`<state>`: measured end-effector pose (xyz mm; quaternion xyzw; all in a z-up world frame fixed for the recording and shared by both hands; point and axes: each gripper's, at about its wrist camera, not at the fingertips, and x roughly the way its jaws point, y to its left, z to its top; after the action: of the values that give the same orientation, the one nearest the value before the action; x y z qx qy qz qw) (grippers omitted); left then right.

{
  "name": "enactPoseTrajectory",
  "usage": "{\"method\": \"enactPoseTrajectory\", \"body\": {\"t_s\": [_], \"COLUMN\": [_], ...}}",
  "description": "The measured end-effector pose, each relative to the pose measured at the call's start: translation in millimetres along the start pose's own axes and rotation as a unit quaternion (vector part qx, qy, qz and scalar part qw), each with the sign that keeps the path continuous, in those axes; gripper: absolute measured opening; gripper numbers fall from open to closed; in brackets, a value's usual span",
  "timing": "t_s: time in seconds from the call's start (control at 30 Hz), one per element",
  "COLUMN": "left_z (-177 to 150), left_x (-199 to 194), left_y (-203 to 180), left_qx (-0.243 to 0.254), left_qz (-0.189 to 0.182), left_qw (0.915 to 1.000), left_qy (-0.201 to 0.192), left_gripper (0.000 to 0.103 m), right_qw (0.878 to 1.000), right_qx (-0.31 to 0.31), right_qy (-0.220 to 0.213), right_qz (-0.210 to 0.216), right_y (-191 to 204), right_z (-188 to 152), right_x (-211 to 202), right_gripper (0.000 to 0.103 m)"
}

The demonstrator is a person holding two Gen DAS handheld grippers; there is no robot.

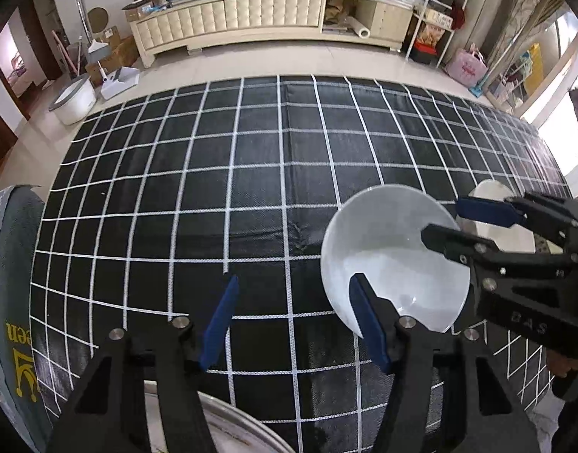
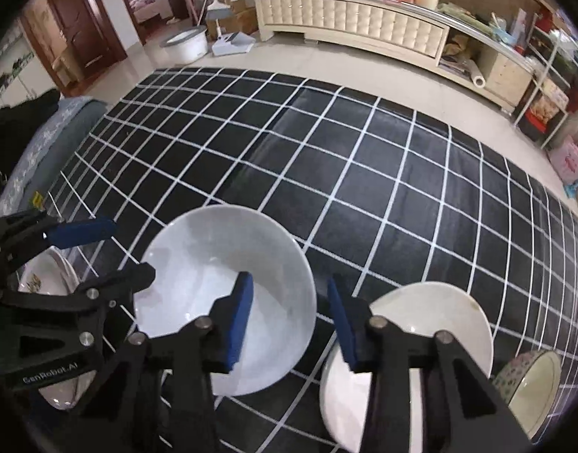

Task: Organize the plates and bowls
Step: 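Lift the plain white bowl and carry it toward the plate stack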

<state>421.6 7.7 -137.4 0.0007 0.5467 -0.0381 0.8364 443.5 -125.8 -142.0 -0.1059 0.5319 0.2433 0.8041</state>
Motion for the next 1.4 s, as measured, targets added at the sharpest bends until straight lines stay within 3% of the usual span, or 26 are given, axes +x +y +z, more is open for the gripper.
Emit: {"method": "enactPoseTrajectory", "body": {"t_s": [0.13, 0.2, 0.37, 0.5, 0.6, 1.03, 1.4], "left_z": [-0.9, -1.5, -2.8, -3.1, -4.8, -7.2, -35.5], "left_x": [9.7, 13.9, 19.4, 19.8, 20.6, 11.6, -62.2], "left_y": [1.5, 0.9, -5.0, -10.8, -18.2, -18.0, -28.7], "left_qx": [-0.006, -0.008, 0.001, 0.007, 0.017, 0.013, 0.016], "left_qz": [-0.001, -0.013, -0.011, -0.023, -0.014, -0.002, 0.005], "left_qw": [0.9999, 0.9998, 0.9998, 0.9996, 0.9997, 0.9997, 0.9998], "left_qy": [0.011, 0.016, 0.018, 0.015, 0.011, 0.02, -0.008], "left_gripper": [0.046, 0.036, 0.033, 0.018, 0.013, 0.01, 0.009], "right_qw": [1.0, 1.0, 1.0, 0.999, 0.999, 0.999, 0.998], "right_qx": [0.001, 0.006, -0.007, -0.02, -0.024, 0.032, 0.06], "right_qy": [0.016, 0.025, 0.022, 0.016, 0.014, 0.0, -0.029], "right_qz": [0.003, 0.01, -0.019, -0.035, -0.039, -0.018, -0.006], "right_y": [0.1, -1.0, 3.0, 4.3, 5.1, 11.0, 34.5], "right_z": [0.2, 0.0, -0.8, -2.1, -2.8, -10.3, -34.1], "right_x": [8.6, 13.2, 16.0, 16.1, 16.9, -10.4, -76.2], "right_gripper": [0.037, 0.034, 0.024, 0.017, 0.017, 0.014, 0.014]}}
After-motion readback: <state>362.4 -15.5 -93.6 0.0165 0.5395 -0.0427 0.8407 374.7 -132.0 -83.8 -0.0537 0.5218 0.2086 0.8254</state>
